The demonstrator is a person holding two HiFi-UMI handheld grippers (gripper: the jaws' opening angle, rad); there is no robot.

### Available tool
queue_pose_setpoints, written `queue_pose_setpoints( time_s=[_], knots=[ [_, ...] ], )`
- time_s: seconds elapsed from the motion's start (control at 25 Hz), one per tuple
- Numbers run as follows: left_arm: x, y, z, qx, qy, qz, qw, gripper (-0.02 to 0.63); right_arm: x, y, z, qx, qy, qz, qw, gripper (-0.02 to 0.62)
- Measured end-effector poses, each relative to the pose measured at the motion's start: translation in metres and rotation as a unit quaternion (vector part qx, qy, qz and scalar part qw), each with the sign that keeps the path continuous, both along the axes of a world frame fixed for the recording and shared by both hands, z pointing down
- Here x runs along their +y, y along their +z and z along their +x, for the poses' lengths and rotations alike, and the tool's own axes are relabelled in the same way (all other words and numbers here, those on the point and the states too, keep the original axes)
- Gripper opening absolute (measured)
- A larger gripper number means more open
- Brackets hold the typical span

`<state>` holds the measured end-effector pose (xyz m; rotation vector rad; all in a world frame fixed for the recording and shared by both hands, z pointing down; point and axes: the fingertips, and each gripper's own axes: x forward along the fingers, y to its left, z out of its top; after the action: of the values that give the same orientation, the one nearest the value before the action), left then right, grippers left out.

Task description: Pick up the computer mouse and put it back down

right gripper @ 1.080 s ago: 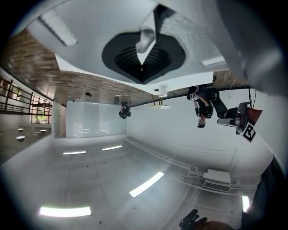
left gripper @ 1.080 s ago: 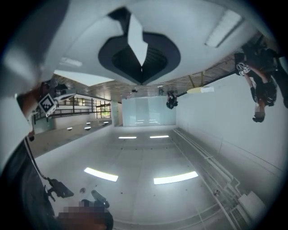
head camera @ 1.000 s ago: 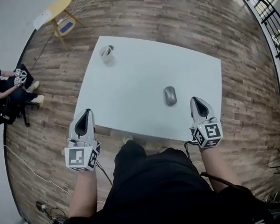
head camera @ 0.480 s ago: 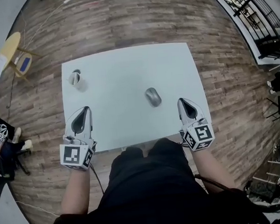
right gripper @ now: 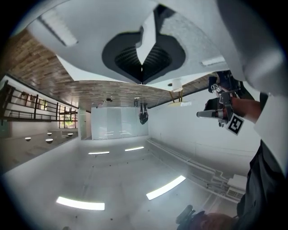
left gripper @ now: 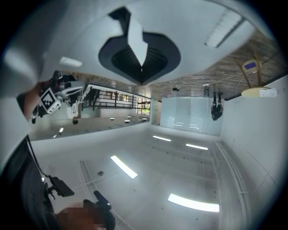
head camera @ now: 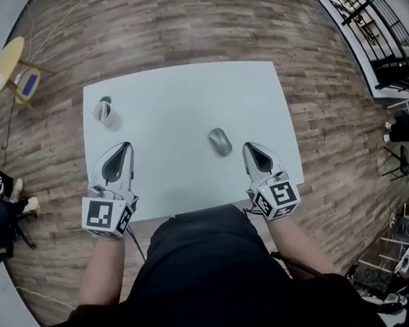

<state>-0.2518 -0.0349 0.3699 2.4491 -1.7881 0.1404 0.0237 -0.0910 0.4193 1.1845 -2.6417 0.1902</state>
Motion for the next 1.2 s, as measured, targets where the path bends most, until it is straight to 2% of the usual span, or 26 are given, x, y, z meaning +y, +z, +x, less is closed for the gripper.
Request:
queue_pose_setpoints(
  time_s=[0.08, 0.16, 0.24, 0.4, 0.76, 1.2],
  knots=[
    [0.002, 0.001, -0.007, -0.006, -0.012, 0.001, 0.9999, 0.002, -0.004, 0.002, -0.007, -0.011, -0.007, -0.005, 1.0, 0.002],
    [0.001, 0.003, -0.014, -0.015, -0.025, 0.001, 0.9996, 0.002, -0.009, 0.007, -0.013, 0.002, -0.02, -0.007, 1.0, 0.022],
    [-0.002, 0.003, -0.02, -0.015, -0.04, -0.001, 0.9991, 0.002, -0.016, 0.018, -0.017, 0.02, -0.028, -0.015, 0.999, 0.12],
    [-0.001, 0.001, -0.022, -0.028, -0.055, -0.007, 0.9981, 0.002, -0.026, 0.039, -0.015, 0.042, -0.033, -0.035, 0.998, 0.204],
    [0.0, -0.001, -0.039, -0.044, -0.08, -0.025, 0.9955, 0.002, -0.036, 0.08, -0.025, 0.036, -0.037, -0.081, 0.995, 0.227],
    [-0.012, 0.017, -0.053, -0.044, -0.086, -0.059, 0.9936, 0.002, -0.043, 0.116, -0.027, 0.066, -0.036, -0.119, 0.99, 0.272]
  ],
)
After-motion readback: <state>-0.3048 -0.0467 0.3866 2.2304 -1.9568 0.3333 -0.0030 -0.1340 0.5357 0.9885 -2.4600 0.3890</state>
